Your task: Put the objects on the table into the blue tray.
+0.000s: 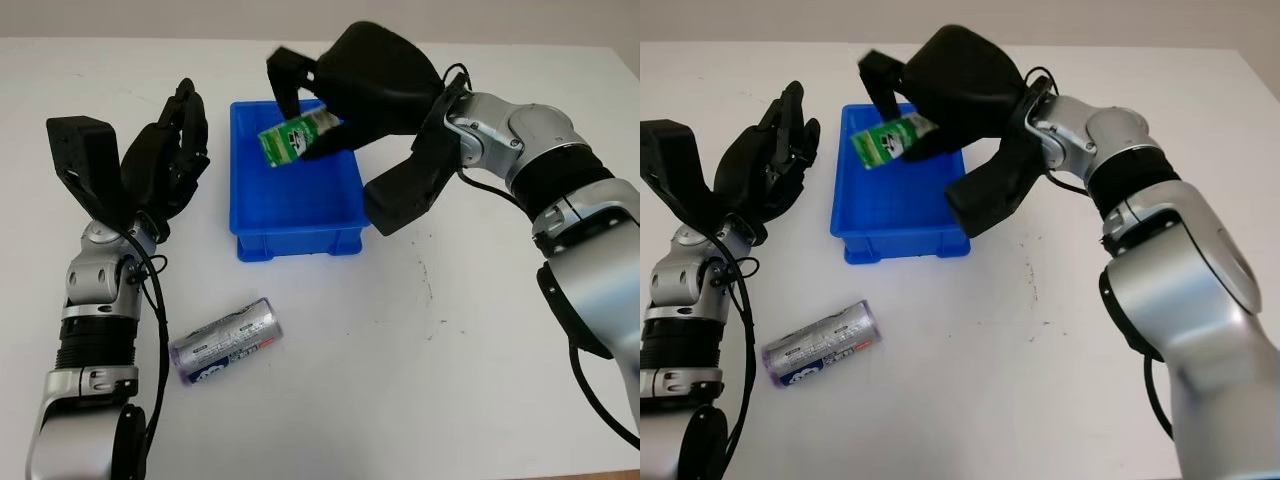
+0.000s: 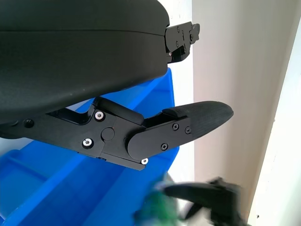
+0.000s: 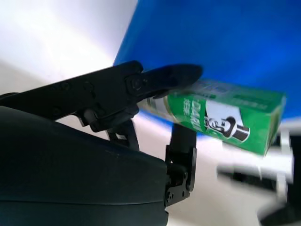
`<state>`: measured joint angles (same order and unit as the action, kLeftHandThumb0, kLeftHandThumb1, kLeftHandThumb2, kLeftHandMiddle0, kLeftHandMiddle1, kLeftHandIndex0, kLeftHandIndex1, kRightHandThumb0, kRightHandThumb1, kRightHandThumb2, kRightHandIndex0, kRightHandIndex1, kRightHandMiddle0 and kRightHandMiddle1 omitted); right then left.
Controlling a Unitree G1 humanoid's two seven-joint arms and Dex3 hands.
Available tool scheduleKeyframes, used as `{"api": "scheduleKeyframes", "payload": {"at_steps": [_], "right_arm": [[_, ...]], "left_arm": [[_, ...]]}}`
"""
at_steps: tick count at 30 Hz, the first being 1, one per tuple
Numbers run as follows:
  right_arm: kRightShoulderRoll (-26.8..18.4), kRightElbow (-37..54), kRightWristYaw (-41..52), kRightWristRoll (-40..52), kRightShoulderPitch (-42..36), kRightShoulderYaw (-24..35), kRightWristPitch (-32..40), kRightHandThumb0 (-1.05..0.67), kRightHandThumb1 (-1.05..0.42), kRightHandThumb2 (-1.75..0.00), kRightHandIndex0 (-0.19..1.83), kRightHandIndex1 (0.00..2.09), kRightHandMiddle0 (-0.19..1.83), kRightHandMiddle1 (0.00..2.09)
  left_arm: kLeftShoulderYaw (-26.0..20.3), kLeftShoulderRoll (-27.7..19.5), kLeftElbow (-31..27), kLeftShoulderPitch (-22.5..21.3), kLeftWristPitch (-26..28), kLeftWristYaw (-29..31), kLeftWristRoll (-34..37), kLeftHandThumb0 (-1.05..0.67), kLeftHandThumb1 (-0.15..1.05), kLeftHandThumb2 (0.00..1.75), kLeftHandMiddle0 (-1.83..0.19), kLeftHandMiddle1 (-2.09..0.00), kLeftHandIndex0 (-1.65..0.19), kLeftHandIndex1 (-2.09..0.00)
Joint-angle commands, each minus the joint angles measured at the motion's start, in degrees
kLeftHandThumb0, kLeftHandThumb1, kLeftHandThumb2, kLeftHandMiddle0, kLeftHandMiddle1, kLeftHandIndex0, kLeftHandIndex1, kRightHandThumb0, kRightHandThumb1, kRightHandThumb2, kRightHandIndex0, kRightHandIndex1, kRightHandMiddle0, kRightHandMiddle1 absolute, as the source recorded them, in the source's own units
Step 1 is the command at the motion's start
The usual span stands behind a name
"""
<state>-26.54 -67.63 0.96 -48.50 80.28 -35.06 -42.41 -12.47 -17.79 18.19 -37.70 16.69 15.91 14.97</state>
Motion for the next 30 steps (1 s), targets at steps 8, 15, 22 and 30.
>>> {"api": "scheduleKeyframes", "payload": {"at_steps": [8,15,22,30], "right_arm": [[-3.9,6.8,6.4,4.0,-1.4,3.6,2.9,-0.35,-1.05,-0.31,-0.16,0.05,-0.15,0.13],[-4.8,9.4,13.4,22.0,-4.7,16.9,5.5,-0.79,-1.05,-0.4,-0.19,0.0,-0.19,0.04],[-5.3,12.1,17.1,37.4,-11.4,29.6,13.9,-0.85,-1.05,-0.64,-0.19,0.04,-0.18,0.04],[-3.9,18.3,21.0,52.1,-23.0,40.9,31.2,-0.85,-1.05,-0.68,-0.19,0.0,-0.19,0.0]], "left_arm": [[-0.2,-0.2,-1.1,1.1,0.1,-0.1,0.1,-0.71,1.05,0.69,0.19,0.0,0.19,0.0],[0.0,0.2,-0.7,1.0,-0.3,-0.6,-0.1,-0.69,1.05,0.7,0.19,0.0,0.19,0.0],[0.0,0.3,-0.4,0.9,-0.5,-0.5,0.0,-0.7,1.05,0.7,0.19,0.0,0.19,0.0],[-0.2,0.0,0.0,0.7,-0.7,0.0,0.1,-0.69,1.05,0.7,0.19,0.0,0.19,0.0]]}}
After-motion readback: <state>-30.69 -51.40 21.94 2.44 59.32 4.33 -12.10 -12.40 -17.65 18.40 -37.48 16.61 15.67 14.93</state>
